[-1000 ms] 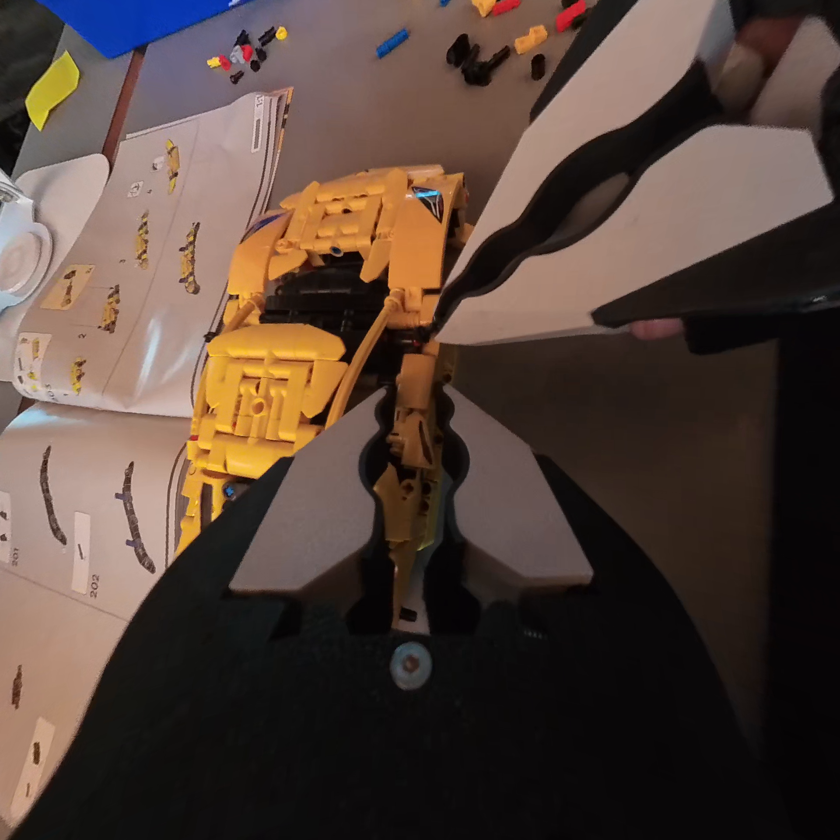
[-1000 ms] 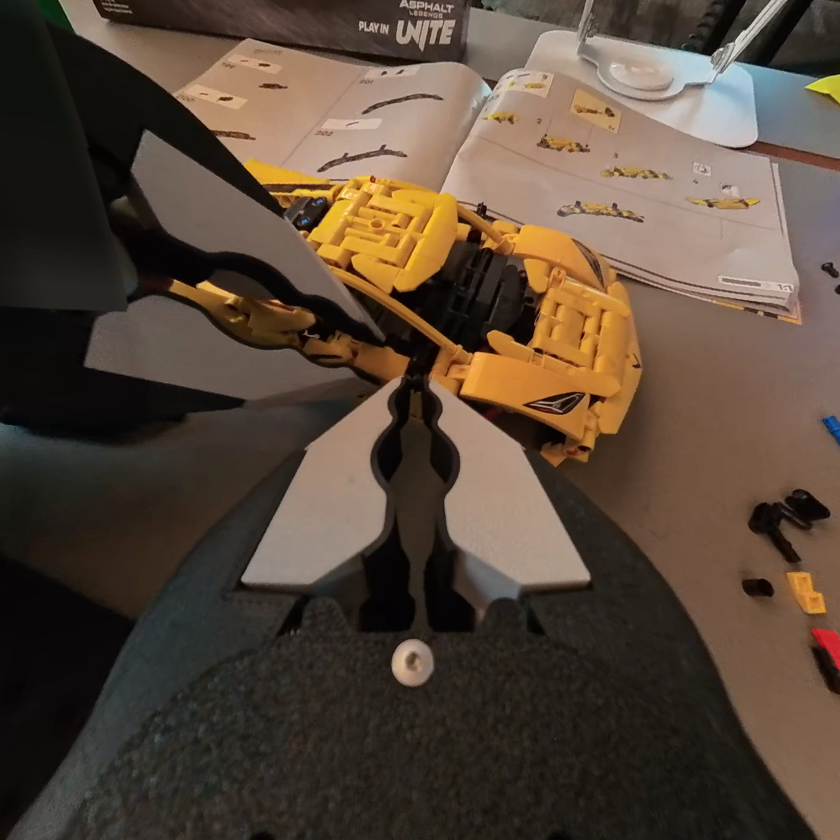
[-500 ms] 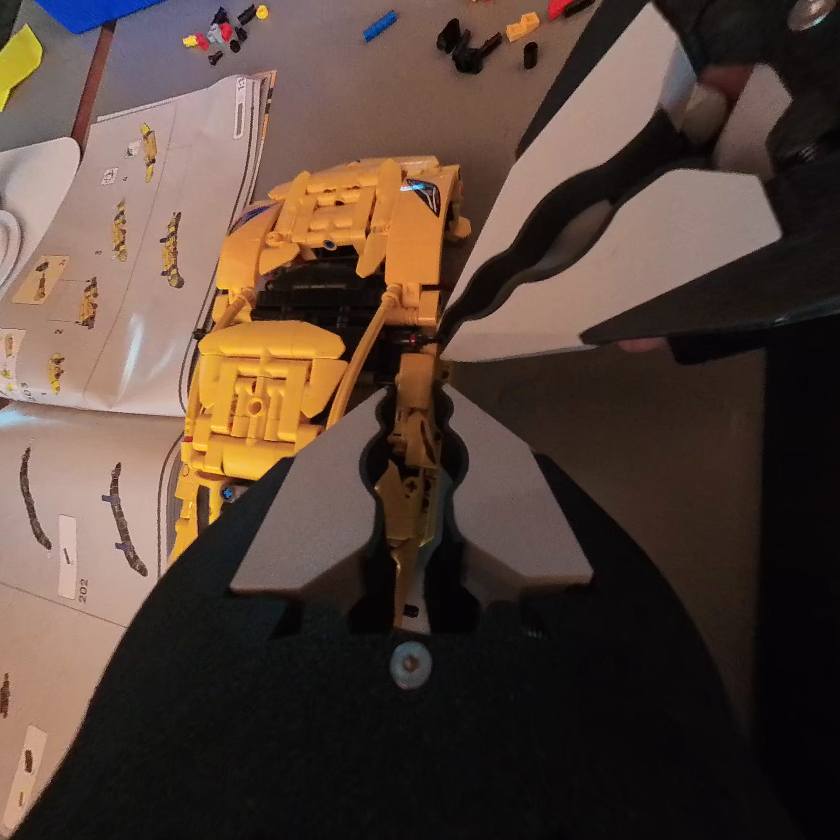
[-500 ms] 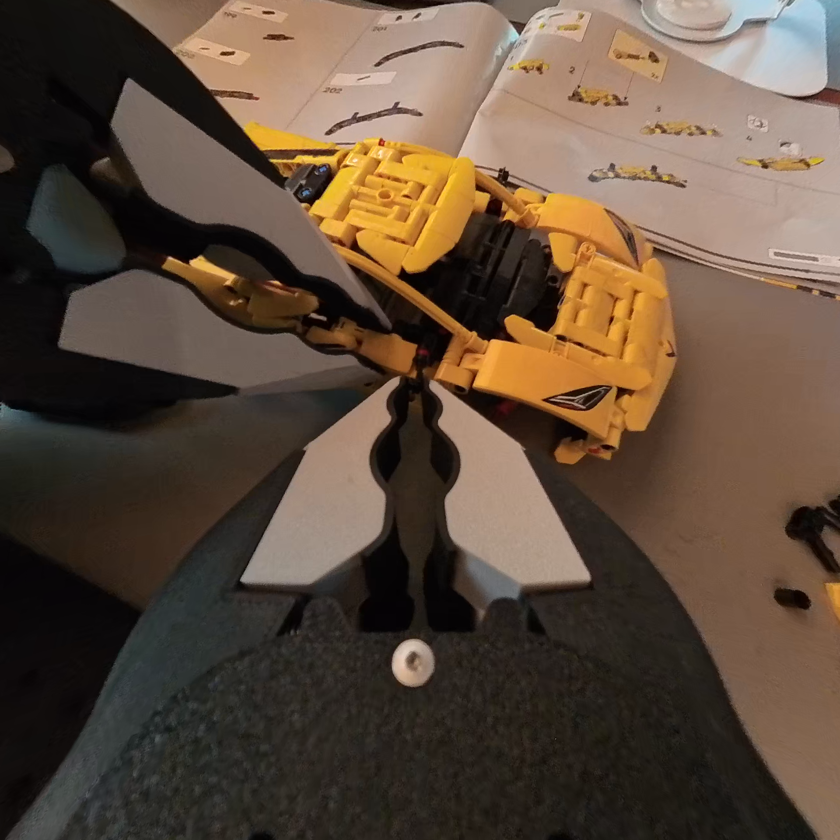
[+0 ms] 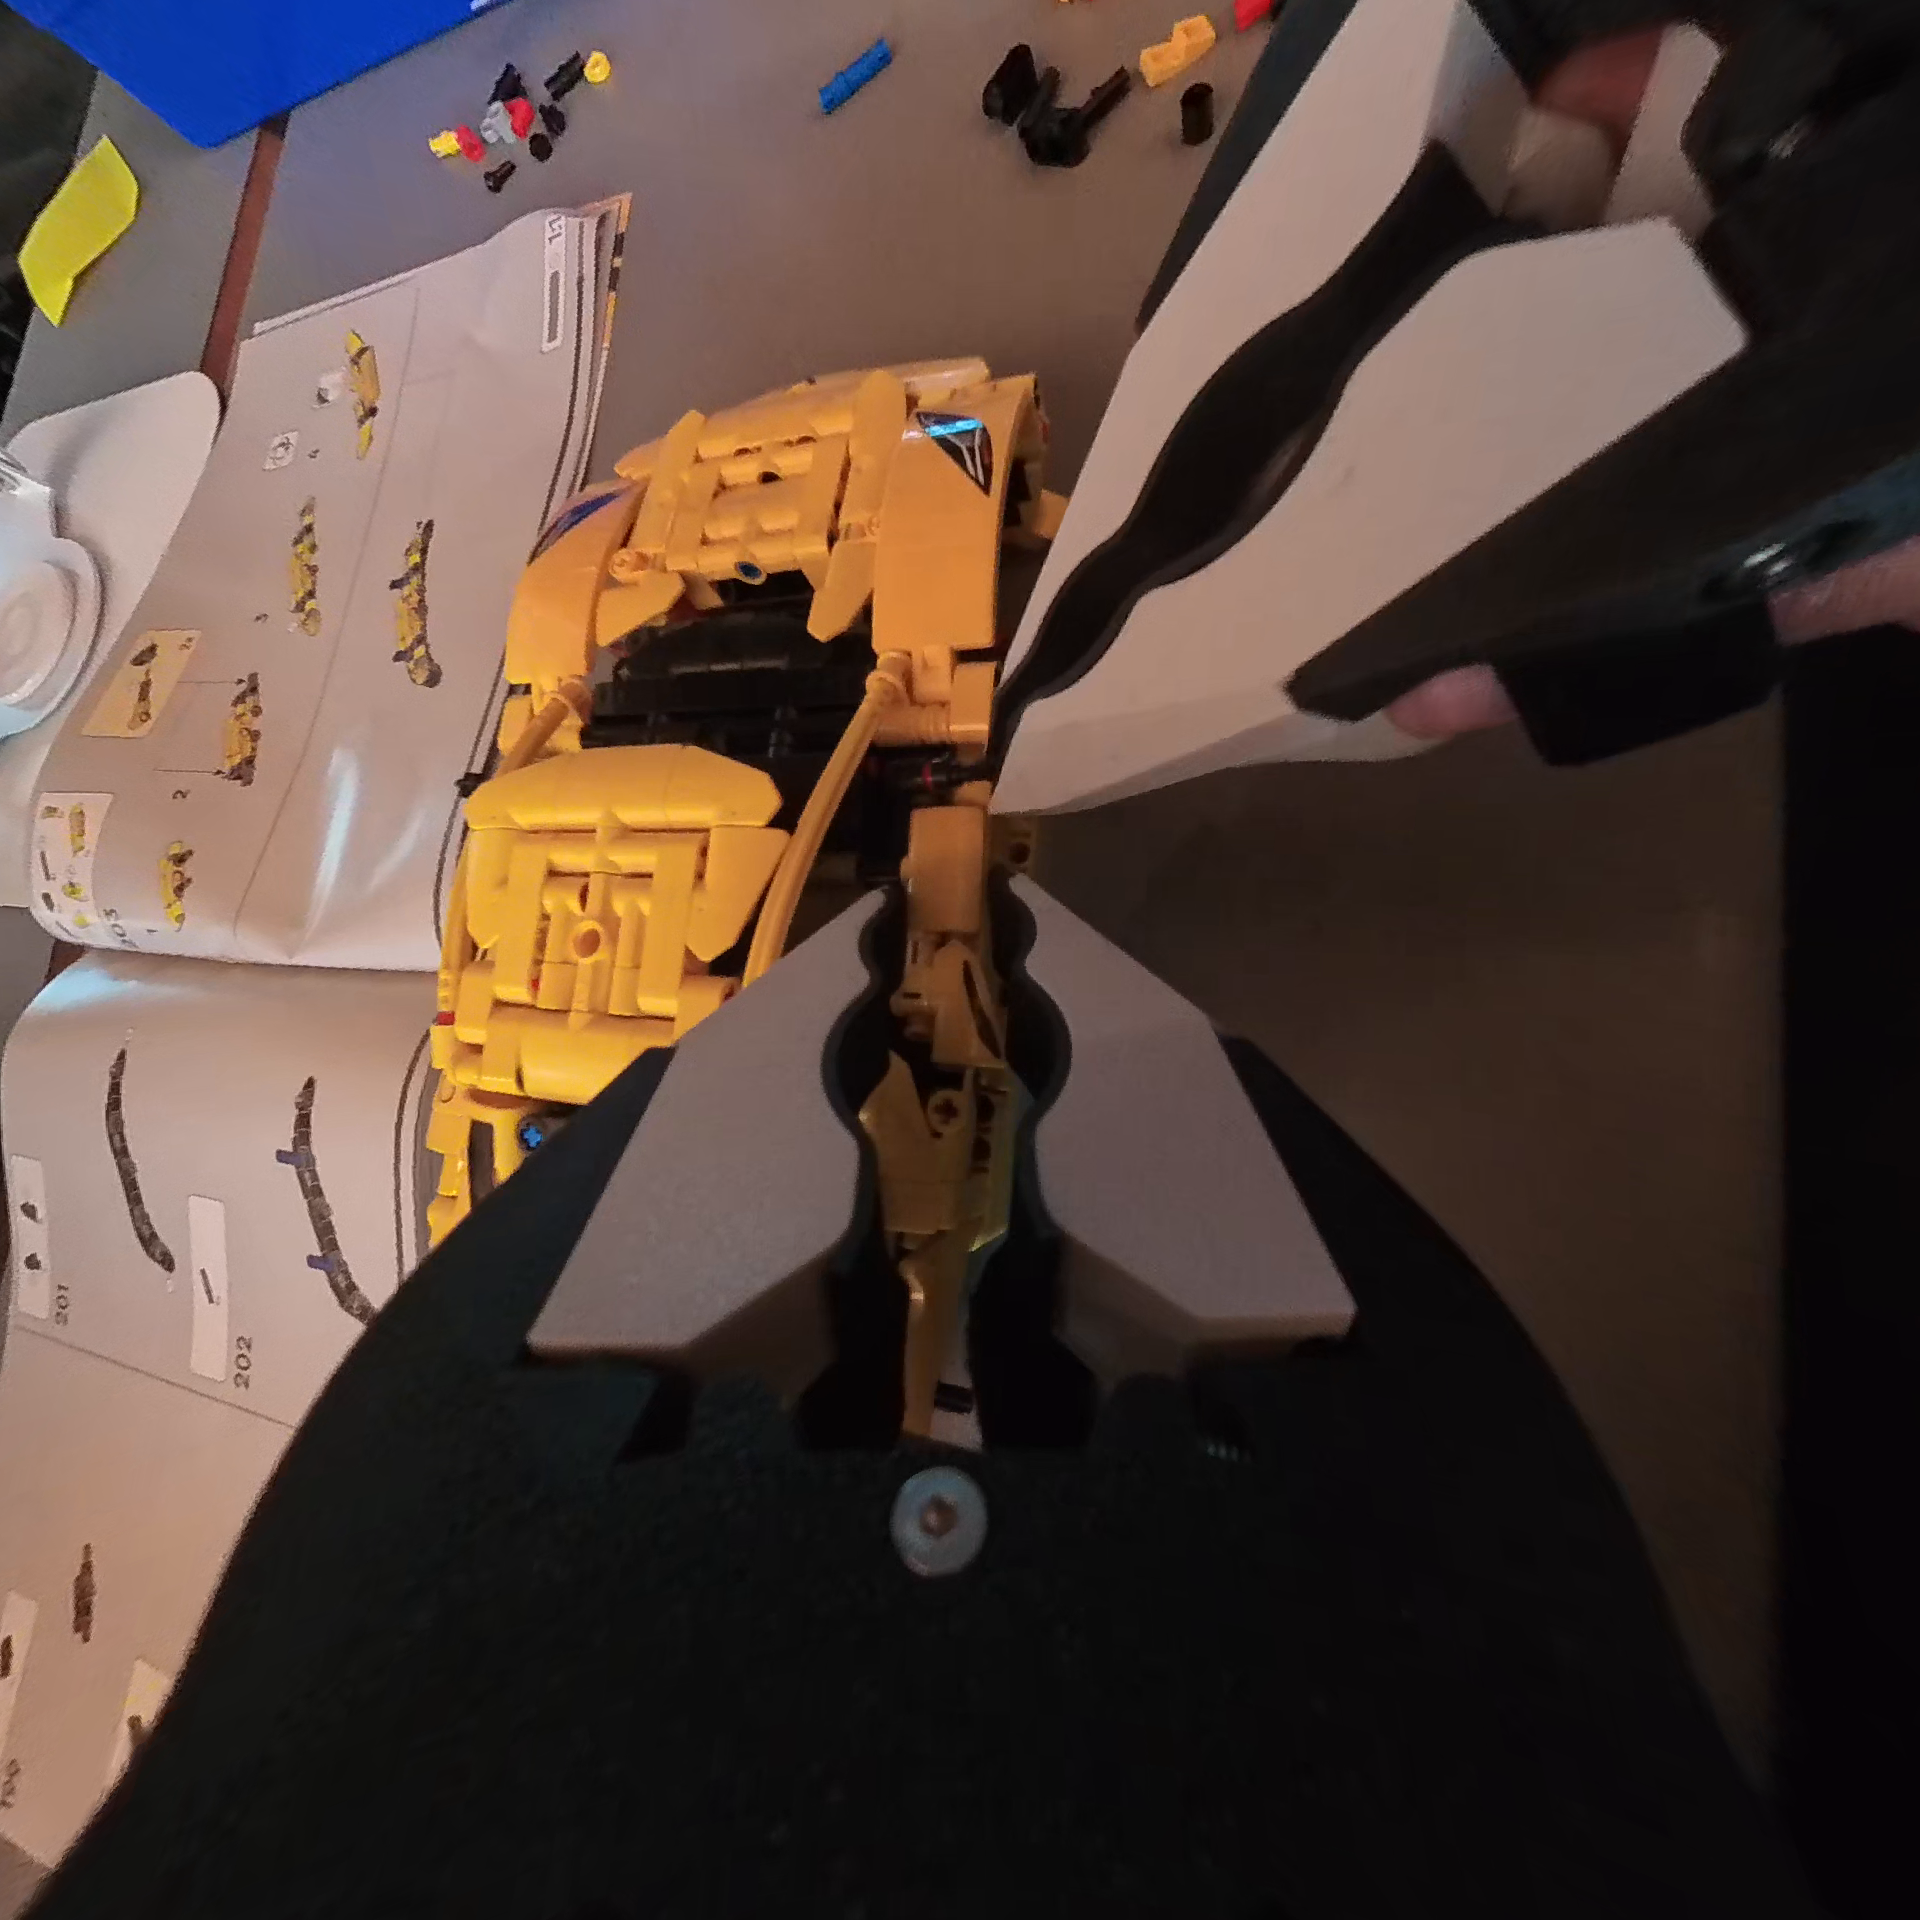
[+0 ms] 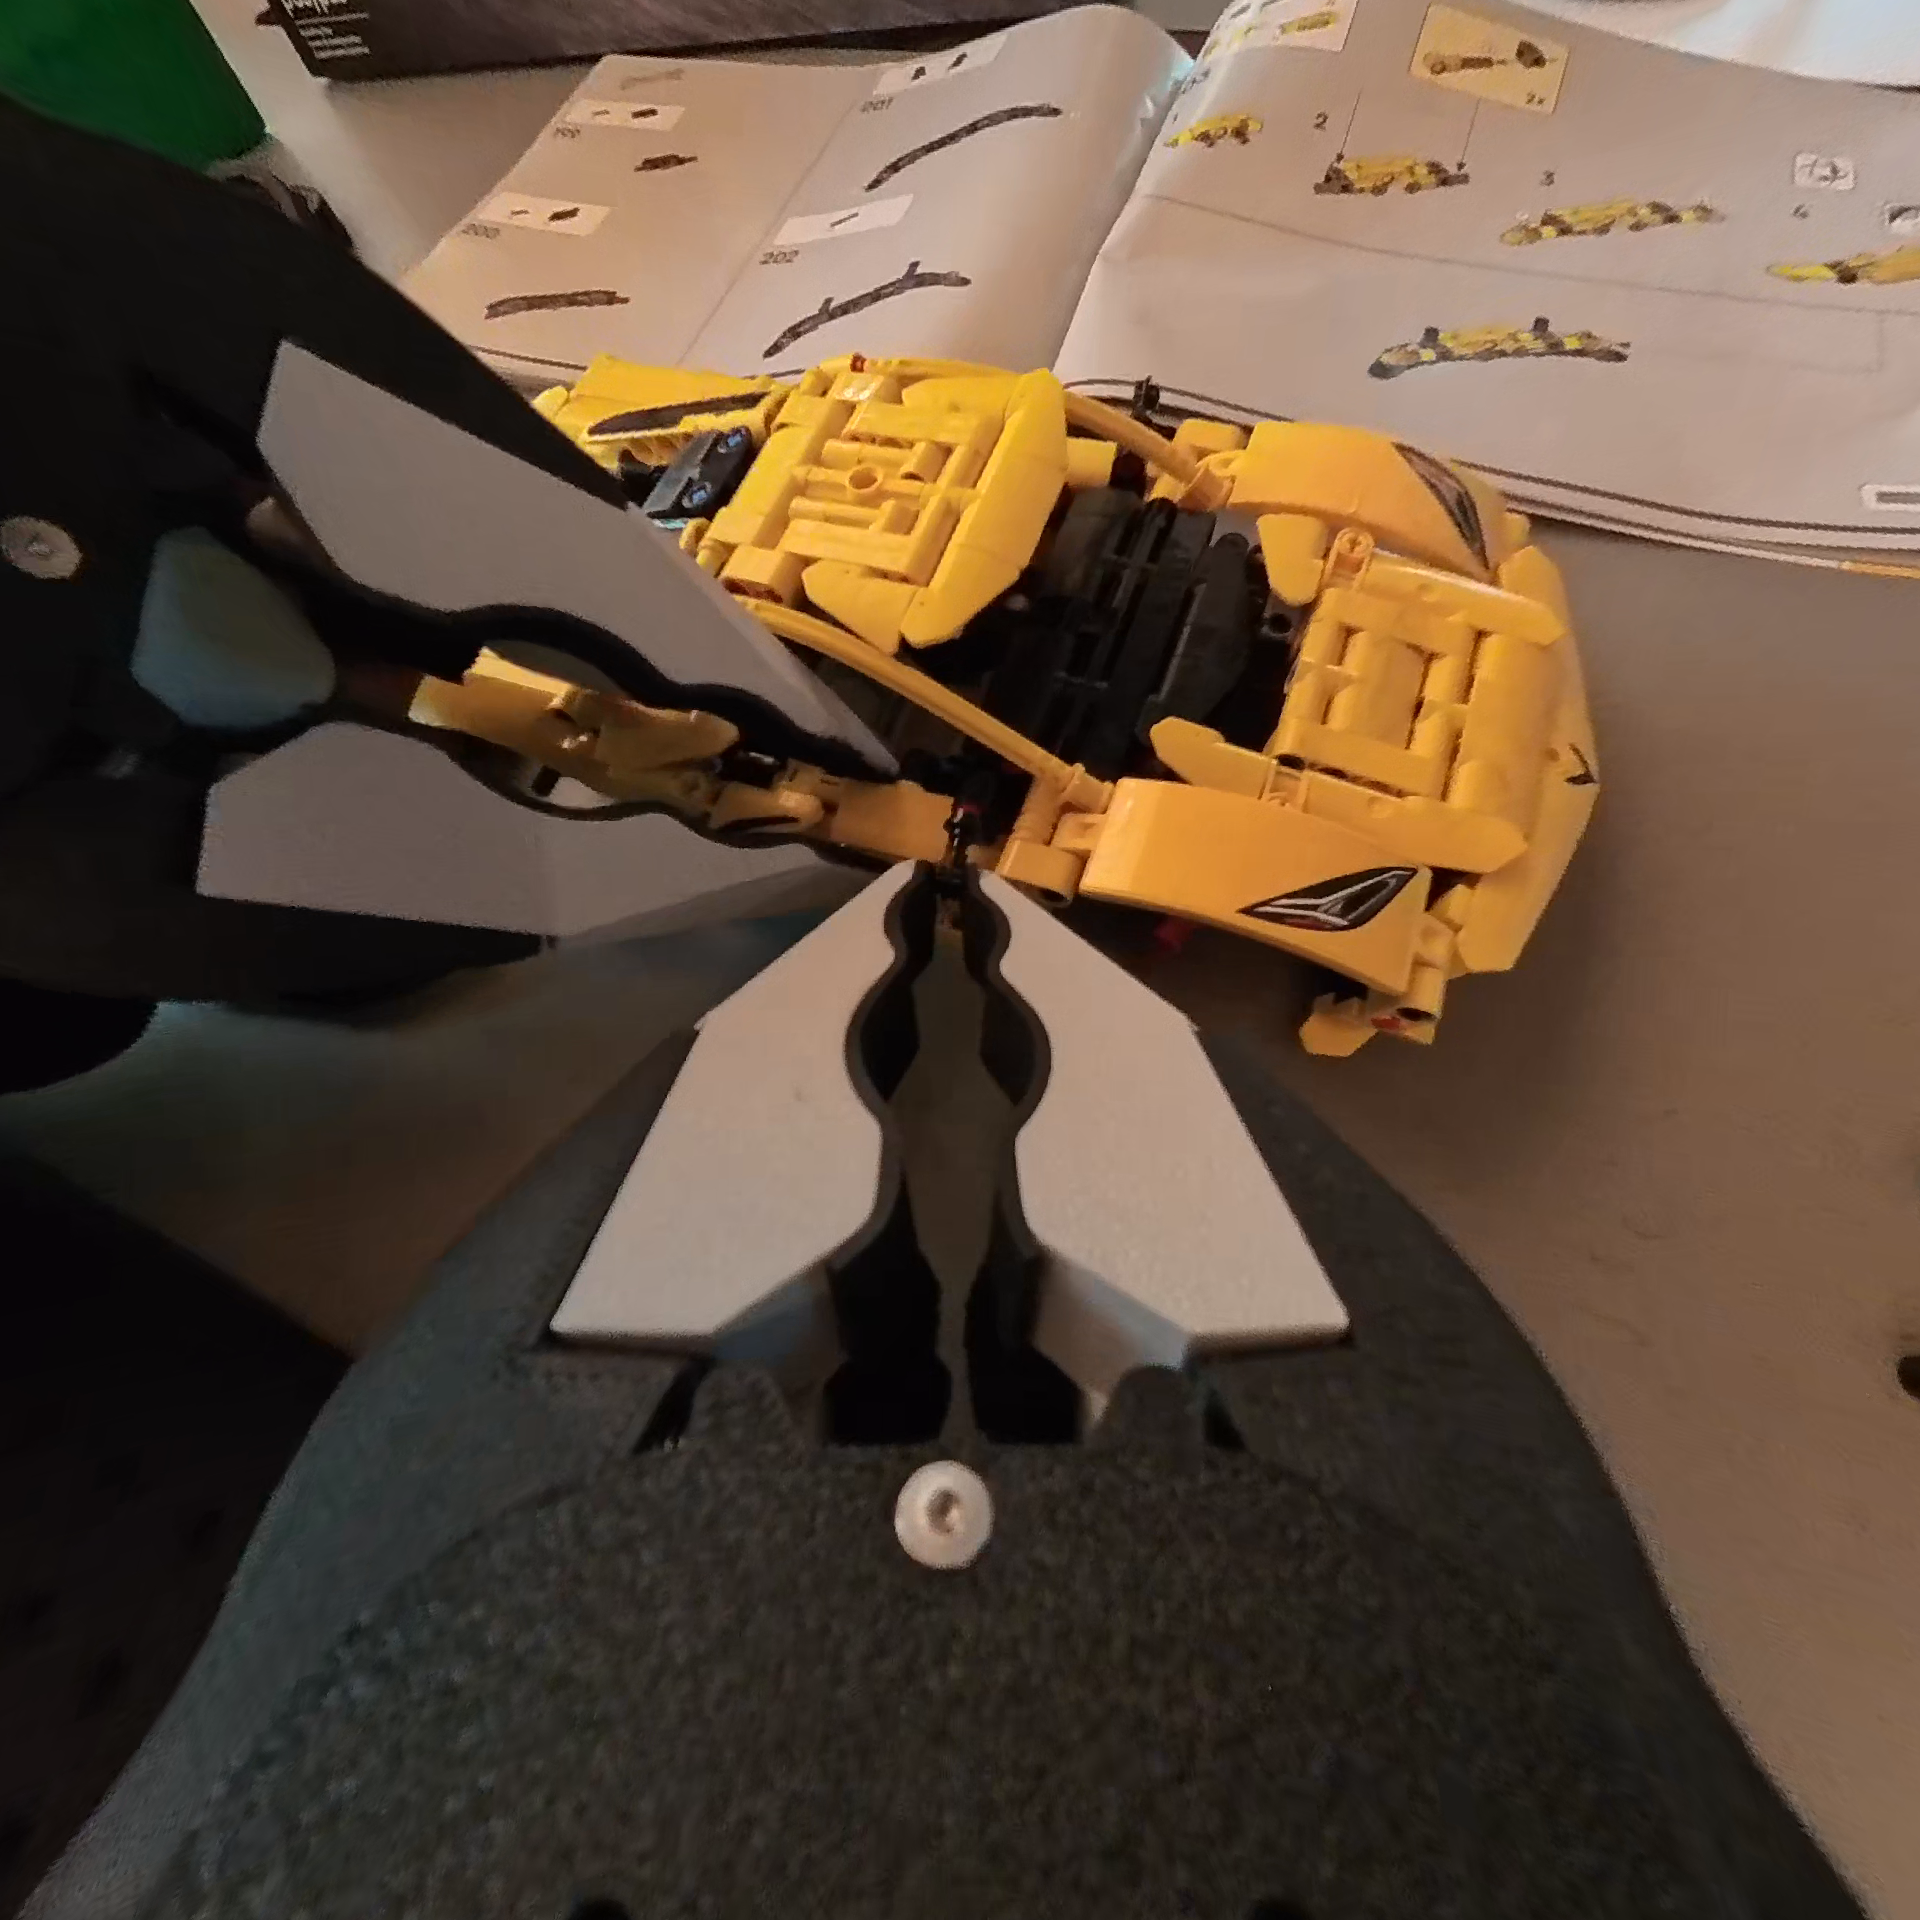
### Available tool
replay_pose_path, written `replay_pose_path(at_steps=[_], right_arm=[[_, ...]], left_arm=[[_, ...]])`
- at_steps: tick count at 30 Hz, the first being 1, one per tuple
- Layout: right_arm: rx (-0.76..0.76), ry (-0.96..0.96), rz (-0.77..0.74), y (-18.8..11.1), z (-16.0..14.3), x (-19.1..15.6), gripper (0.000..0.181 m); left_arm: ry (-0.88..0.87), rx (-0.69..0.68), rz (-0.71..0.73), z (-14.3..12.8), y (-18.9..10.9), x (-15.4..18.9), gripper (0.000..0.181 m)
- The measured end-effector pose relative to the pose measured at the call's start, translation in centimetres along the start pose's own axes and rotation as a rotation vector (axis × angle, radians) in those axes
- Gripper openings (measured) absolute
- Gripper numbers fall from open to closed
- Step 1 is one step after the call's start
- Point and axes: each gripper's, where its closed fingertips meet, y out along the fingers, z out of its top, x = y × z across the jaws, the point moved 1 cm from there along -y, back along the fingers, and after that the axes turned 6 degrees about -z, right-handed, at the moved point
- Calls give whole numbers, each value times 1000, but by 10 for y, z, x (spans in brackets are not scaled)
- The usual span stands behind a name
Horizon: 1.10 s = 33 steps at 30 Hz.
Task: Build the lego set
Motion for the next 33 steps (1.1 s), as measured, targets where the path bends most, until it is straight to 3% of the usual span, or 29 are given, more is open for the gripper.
replay_pose_path(at_steps=[8,15,24,26,29,33], right_arm=[[-137,72,62,-2,0,2,5],[-229,-28,37,-3,2,4,4],[-198,21,107,-5,-1,2,7],[-189,13,167,-13,-2,-2,19],[-138,-112,242,-27,1,-4,30],[36,-470,313,-33,18,-8,35]], left_arm=[[81,-2,35,2,1,3,15],[86,0,37,2,1,3,15],[60,22,27,3,1,3,16],[25,37,4,3,-2,5,16],[-97,138,-69,10,-18,7,26],[-228,254,-100,7,-49,-2,28]])
